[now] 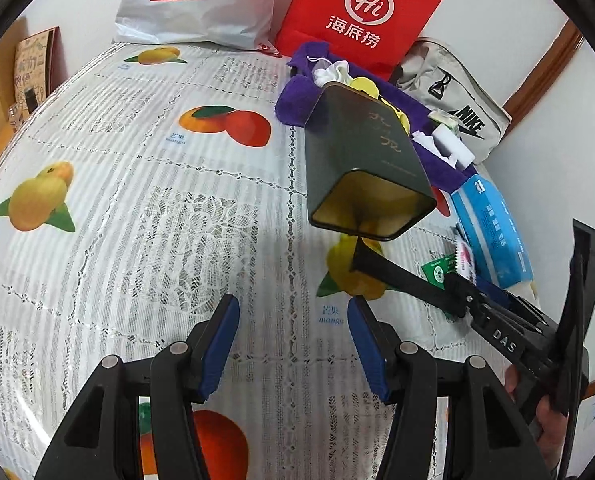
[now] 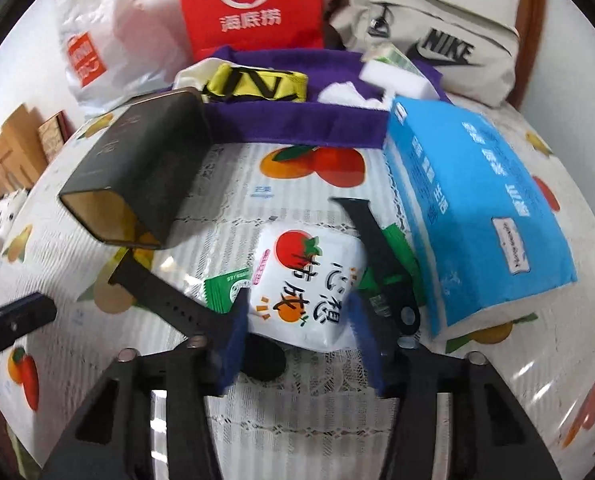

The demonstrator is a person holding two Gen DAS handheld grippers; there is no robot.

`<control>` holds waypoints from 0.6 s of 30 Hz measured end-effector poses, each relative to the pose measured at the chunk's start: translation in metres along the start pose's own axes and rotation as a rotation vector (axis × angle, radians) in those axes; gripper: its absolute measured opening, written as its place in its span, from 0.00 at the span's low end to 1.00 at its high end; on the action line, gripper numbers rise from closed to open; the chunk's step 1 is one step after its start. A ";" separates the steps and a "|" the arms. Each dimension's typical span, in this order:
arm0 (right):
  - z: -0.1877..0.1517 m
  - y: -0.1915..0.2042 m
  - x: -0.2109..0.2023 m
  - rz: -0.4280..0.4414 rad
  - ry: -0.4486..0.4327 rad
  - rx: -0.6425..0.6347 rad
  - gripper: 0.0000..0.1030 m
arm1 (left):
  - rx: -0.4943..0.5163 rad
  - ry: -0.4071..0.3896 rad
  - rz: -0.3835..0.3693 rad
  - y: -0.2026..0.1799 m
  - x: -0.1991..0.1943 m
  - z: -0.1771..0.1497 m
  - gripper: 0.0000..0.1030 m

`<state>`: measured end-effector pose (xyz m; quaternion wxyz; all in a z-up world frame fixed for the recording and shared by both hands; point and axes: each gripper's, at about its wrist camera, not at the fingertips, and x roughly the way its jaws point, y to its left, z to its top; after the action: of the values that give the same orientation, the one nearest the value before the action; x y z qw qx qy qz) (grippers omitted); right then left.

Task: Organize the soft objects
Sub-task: 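Grasp the white snack packet with the right tool while the left tool reaches toward the black watch strap, then close the left tool on the black watch strap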

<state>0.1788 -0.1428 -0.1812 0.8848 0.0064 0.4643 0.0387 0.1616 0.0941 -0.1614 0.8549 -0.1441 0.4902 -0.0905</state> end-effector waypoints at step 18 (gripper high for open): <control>-0.028 -0.047 -0.059 0.142 -0.083 0.014 0.43 | 0.050 0.020 -0.004 -0.060 0.016 -0.010 0.53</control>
<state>0.1250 -0.1946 -0.1510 0.8983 0.0470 0.4257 0.0977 0.1602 0.0308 -0.1588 0.8531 -0.1227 0.4959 -0.1058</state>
